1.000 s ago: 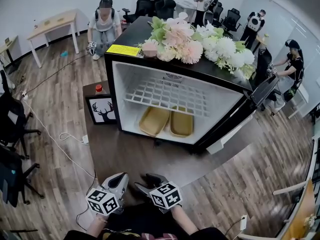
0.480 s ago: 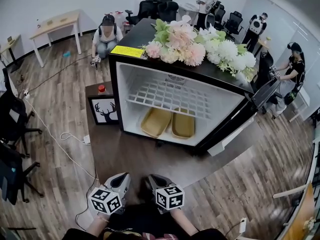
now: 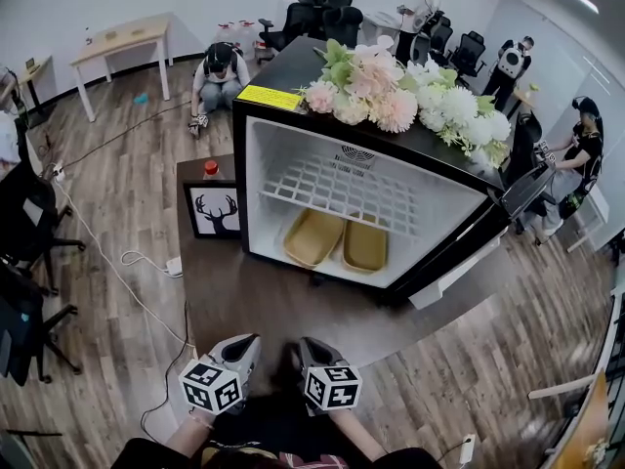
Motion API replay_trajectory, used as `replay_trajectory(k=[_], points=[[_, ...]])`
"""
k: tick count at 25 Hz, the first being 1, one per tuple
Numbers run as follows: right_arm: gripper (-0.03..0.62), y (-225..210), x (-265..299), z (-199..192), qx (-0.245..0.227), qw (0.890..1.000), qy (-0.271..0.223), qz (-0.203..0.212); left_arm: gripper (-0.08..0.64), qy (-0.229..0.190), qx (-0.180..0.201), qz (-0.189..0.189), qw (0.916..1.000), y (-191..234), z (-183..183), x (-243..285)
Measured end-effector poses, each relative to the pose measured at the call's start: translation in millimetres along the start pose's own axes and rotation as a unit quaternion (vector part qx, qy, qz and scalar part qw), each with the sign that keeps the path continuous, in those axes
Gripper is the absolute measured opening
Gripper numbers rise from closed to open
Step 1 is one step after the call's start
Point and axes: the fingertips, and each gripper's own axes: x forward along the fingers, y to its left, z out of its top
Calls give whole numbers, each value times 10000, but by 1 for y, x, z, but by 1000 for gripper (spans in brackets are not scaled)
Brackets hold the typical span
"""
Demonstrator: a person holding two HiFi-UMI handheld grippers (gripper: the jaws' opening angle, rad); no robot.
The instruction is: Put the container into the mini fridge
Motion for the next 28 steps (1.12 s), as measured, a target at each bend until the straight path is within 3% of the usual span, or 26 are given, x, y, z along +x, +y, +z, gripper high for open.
replay_trajectory(k=[19,28], points=[[6,1,-2,7,-165,9997,-148,34,8,-188,-210,150,9995,9,1,-5],[6,4,-1,8,-130,9998,-107,113,8,-237,-113,168,9995,6,4,-8]])
